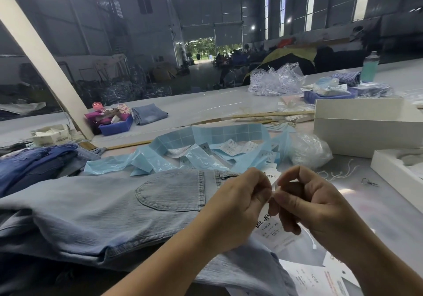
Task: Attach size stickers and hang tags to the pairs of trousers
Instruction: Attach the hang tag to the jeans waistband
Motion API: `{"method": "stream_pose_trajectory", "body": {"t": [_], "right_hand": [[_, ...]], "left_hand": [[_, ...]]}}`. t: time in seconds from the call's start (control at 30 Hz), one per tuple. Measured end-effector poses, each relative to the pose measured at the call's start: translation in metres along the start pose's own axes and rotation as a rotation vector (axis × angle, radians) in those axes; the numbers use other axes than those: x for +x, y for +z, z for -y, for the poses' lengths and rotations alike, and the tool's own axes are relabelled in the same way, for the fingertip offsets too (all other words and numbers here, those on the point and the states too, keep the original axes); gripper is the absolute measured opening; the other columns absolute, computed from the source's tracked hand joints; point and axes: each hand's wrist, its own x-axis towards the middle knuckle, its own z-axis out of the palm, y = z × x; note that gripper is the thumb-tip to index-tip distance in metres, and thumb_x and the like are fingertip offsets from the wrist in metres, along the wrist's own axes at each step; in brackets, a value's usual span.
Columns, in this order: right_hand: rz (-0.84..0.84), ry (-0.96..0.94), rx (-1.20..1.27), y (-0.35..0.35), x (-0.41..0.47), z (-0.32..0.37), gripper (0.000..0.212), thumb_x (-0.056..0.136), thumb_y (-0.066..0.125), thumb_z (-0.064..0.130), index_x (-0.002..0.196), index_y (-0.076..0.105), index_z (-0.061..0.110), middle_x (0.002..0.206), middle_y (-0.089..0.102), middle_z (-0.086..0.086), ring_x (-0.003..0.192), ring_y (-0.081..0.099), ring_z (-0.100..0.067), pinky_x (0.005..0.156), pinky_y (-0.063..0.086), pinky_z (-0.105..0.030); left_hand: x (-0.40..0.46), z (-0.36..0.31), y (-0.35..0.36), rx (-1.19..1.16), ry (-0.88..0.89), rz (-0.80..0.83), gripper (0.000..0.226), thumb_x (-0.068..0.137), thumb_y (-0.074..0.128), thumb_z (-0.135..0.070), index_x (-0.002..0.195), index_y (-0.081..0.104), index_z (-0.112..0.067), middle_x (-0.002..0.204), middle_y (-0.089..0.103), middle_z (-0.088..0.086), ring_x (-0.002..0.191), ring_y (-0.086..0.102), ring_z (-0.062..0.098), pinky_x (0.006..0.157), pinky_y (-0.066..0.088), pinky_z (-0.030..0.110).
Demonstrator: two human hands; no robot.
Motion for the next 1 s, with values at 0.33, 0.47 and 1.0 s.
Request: {"method": "stream_pose_trajectory", "body": {"t": [0.33,0.47,1.0], "right_hand": [[0.034,0.015,-0.089,0.002,0.001,0.001,0.026,0.08,0.06,0.014,0.094,0.045,-0.002,0.065,0.065,-0.02,0.044,0.048,-0.022,0.042,0.04,-0.024],[0.073,0.027,-0.088,0.001,0.001,0.001,0.028,0.079,0.061,0.015,0.092,0.044,-0.004,0.063,0.064,-0.02,0.045,0.047,-0.02,0.042,0.037,-0.024],[0.11,0.114,-0.14,0.018,0.01,0.003,0.016,0.084,0.066,0.008,0.074,0.057,0.016,0.059,0.061,-0.016,0.045,0.045,-0.021,0.041,0.036,-0.024]], "left_hand": [[-0.004,0.002,-0.005,0.045,-0.024,0.035,0.012,0.1,0.051,-0.024,0.09,0.05,-0.03,0.079,0.055,-0.014,0.077,0.051,0.003,0.065,0.041,0.014],[-0.004,0.004,-0.009,0.027,-0.025,0.069,0.014,0.099,0.054,-0.022,0.089,0.051,-0.031,0.077,0.056,-0.016,0.078,0.054,0.004,0.064,0.041,0.011],[-0.01,0.029,-0.018,-0.339,-0.225,0.144,0.007,0.093,0.064,-0.034,0.09,0.062,-0.028,0.084,0.065,-0.013,0.081,0.059,0.003,0.078,0.053,0.031]]}}
